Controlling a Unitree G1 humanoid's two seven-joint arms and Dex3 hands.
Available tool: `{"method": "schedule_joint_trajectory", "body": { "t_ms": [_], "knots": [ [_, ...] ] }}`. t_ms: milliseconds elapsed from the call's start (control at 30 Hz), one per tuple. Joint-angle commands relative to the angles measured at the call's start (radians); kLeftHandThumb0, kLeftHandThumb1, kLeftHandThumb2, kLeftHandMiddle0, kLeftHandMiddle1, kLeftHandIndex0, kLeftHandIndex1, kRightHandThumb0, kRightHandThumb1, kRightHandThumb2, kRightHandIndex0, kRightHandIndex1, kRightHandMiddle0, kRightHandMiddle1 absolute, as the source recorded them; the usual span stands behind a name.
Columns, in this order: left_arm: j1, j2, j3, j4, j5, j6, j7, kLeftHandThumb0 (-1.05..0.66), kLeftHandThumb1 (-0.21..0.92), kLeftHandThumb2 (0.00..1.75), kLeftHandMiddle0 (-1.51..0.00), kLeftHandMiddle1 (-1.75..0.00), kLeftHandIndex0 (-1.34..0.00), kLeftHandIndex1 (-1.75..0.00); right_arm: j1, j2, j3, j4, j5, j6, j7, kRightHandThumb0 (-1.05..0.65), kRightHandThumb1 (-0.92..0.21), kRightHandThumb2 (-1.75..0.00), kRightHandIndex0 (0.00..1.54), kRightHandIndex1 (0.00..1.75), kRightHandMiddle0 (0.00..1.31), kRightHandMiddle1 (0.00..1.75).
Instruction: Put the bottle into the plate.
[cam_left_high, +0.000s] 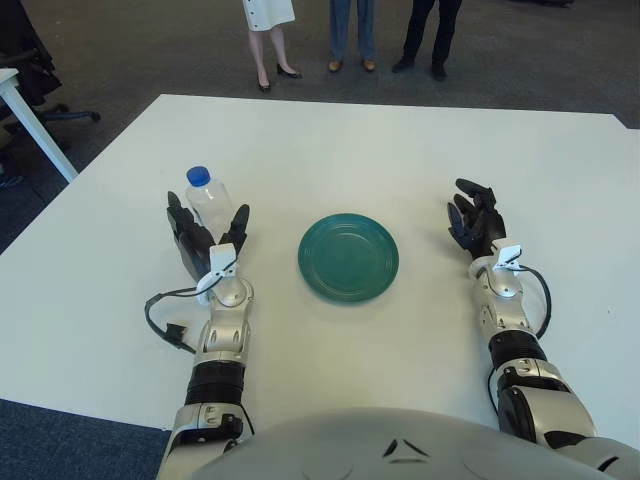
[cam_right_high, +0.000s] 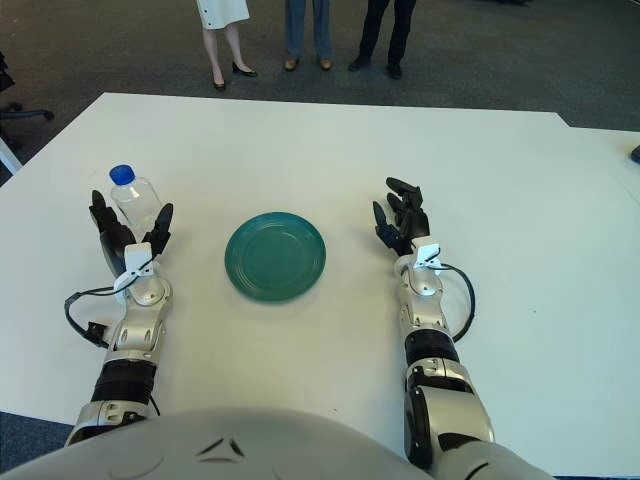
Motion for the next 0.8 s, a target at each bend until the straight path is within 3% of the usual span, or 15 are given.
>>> {"method": "schedule_joint_trajectory", "body": {
  "t_ms": [0, 500, 767],
  "knots": [
    [-0.04, 0.026, 0.022, 0.029, -0.011, 0.007, -0.014, -1.03, 0.92, 0.13, -0.15, -0.01, 0.0, -0.33, 0.052, 0.018, 0.006, 0.041, -0.005, 0.033, -0.004, -0.5, -0.87, -0.47, 0.45, 0.48, 0.15, 0.94],
    [-0.148, 0.089, 0.079, 0.152, -0.052, 0.012, -0.044, -1.04, 0.92, 0.16, -0.19, -0.01, 0.0, -0.4, 0.048, 0.01, -0.012, 0.116, 0.039, -0.112, 0.108, -0.51, -0.84, -0.55, 0.44, 0.48, 0.16, 1.01],
    [-0.286, 0.146, 0.071, 0.294, -0.046, 0.019, -0.058, -1.05, 0.92, 0.16, -0.21, -0.01, 0.0, -0.43, 0.043, 0.011, -0.02, 0.152, 0.064, -0.176, 0.161, -0.54, -0.88, -0.51, 0.43, 0.51, 0.13, 0.99]
  ]
}}
